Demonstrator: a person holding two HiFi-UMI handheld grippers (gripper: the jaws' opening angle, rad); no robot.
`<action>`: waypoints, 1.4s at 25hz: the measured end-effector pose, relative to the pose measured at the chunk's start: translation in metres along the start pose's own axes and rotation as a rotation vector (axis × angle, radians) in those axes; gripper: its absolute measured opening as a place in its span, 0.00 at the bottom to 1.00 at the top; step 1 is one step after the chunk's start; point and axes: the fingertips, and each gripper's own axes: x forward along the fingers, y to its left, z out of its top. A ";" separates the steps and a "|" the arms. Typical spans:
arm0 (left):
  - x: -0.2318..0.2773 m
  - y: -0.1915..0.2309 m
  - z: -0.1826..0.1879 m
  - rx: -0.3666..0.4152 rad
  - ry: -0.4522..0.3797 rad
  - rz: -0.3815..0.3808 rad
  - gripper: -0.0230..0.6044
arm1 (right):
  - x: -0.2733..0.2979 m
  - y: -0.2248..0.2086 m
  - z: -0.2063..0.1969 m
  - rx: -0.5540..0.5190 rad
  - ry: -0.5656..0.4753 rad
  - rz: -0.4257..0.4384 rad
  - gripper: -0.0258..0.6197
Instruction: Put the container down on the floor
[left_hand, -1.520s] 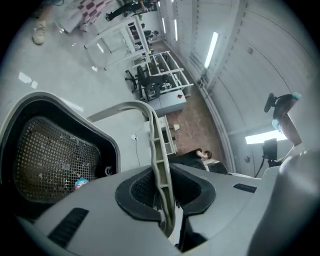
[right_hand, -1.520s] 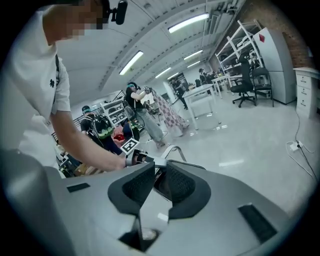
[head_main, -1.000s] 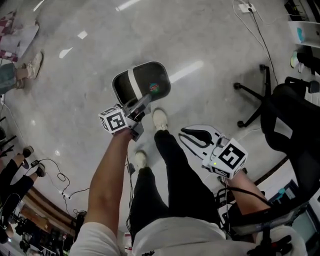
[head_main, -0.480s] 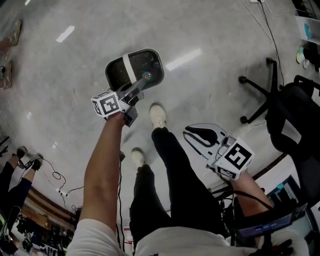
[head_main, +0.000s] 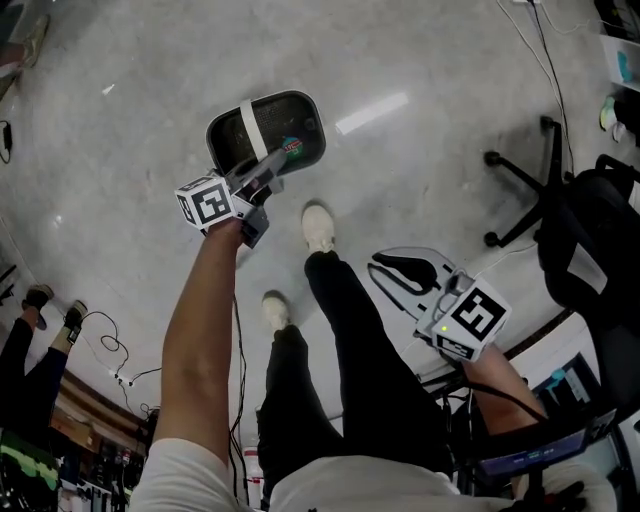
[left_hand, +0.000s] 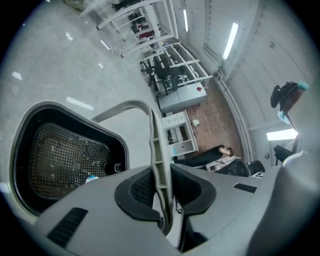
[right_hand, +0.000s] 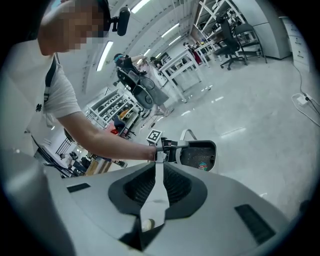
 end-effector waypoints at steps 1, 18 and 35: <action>0.000 0.000 0.000 0.000 0.001 0.000 0.15 | 0.001 0.000 0.000 0.000 0.002 0.001 0.09; -0.003 0.003 -0.009 0.002 0.018 0.006 0.26 | 0.005 0.002 -0.007 -0.005 0.012 0.014 0.09; -0.116 -0.014 -0.041 -0.095 -0.035 0.211 0.38 | 0.001 0.034 0.033 -0.104 -0.004 0.050 0.09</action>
